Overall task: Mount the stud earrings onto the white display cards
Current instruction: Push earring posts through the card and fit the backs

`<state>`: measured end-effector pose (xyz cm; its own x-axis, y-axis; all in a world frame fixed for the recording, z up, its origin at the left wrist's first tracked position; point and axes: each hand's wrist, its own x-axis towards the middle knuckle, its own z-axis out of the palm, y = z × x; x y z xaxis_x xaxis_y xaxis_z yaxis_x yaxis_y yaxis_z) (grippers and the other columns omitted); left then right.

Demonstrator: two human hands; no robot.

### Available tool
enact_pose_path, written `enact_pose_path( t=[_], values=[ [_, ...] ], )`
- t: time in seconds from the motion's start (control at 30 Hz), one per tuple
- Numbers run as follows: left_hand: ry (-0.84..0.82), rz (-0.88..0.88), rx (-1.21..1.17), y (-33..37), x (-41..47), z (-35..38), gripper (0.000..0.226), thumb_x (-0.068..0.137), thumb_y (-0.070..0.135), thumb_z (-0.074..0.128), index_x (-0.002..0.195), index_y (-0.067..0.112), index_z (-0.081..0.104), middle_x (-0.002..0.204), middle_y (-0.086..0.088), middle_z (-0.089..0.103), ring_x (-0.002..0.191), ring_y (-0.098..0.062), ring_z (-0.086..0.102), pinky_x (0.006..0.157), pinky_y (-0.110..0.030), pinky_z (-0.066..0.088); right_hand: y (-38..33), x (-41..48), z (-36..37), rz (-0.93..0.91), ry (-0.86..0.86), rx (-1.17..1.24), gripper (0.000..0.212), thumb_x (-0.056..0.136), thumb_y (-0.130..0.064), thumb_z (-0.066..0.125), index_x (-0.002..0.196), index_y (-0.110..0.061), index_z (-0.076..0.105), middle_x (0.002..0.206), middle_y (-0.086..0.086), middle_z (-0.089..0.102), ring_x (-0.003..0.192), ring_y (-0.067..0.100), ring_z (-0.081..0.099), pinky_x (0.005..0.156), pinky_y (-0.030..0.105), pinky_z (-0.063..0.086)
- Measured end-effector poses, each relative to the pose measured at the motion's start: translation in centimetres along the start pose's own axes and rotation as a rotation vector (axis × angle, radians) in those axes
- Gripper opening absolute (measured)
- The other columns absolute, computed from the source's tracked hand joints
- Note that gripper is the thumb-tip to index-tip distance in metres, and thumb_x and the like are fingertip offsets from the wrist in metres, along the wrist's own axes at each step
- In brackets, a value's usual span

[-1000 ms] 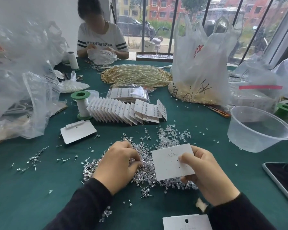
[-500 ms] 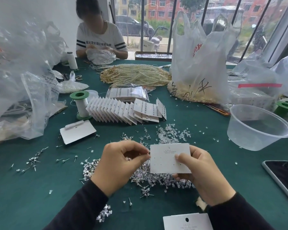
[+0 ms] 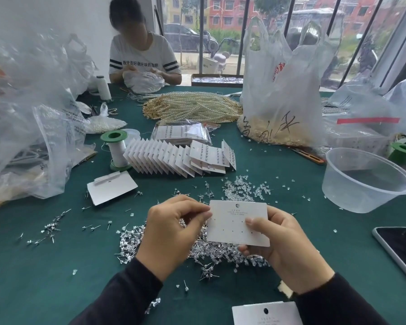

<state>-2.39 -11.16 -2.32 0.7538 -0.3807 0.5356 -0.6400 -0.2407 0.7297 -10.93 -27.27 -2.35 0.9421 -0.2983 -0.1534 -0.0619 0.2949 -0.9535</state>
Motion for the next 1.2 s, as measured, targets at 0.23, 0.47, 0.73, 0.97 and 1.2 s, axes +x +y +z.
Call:
enact_pose_path(
  t=[0.23, 0.47, 0.73, 0.97, 1.2],
  values=[
    [-0.131, -0.279, 0.528, -2.4, 0.9, -2.0, 0.013, 0.077, 0.008, 0.061, 0.080, 0.014, 0.072, 0.089, -0.004, 0.066, 0.085, -0.020, 0.058, 0.081, -0.027, 0.043, 0.1, 0.4, -0.5, -0.053, 0.126, -0.101, 0.016, 0.090, 0.003, 0.049, 0.093, -0.005, 0.062, 0.073, 0.004, 0.073, 0.047, 0.022, 0.061, 0.043, 0.026, 0.051],
    [-0.213, -0.117, 0.417, -2.1, 0.3, -1.0, 0.023, 0.077, 0.027, 0.067, 0.099, 0.023, 0.069, 0.096, 0.004, 0.058, 0.096, -0.012, 0.049, 0.086, -0.021, 0.033, -0.2, 0.4, -0.8, -0.094, 0.153, -0.116, 0.016, 0.090, 0.002, 0.050, 0.093, -0.007, 0.063, 0.073, 0.003, 0.073, 0.048, 0.020, 0.061, 0.044, 0.026, 0.052],
    [-0.396, 0.009, 0.415, -2.0, -0.4, 2.0, 0.020, 0.083, 0.034, 0.062, 0.095, 0.019, 0.067, 0.094, 0.008, 0.053, 0.096, -0.009, 0.044, 0.090, -0.020, 0.032, -0.4, 0.4, -0.8, -0.115, 0.173, -0.093, 0.014, 0.090, 0.003, 0.050, 0.092, -0.005, 0.061, 0.070, 0.002, 0.072, 0.047, 0.021, 0.061, 0.042, 0.025, 0.051],
    [-0.258, -0.084, 0.307, -1.9, 0.1, 0.8, 0.012, 0.073, 0.028, 0.074, 0.070, 0.018, 0.070, 0.074, 0.010, 0.058, 0.071, -0.004, 0.048, 0.068, -0.017, 0.031, -0.4, 0.4, -0.9, -0.109, 0.171, -0.090, 0.013, 0.090, 0.002, 0.050, 0.093, -0.004, 0.061, 0.071, 0.002, 0.072, 0.047, 0.021, 0.060, 0.043, 0.025, 0.051],
    [-0.232, -0.056, 0.275, -1.9, 0.3, 0.2, 0.010, 0.076, 0.026, 0.072, 0.073, 0.016, 0.074, 0.072, 0.011, 0.061, 0.066, 0.003, 0.049, 0.064, -0.003, 0.032, -0.5, 0.4, -1.0, -0.106, 0.169, -0.086, 0.014, 0.090, 0.001, 0.050, 0.092, -0.006, 0.061, 0.070, 0.001, 0.072, 0.046, 0.020, 0.060, 0.043, 0.025, 0.051]
  ],
)
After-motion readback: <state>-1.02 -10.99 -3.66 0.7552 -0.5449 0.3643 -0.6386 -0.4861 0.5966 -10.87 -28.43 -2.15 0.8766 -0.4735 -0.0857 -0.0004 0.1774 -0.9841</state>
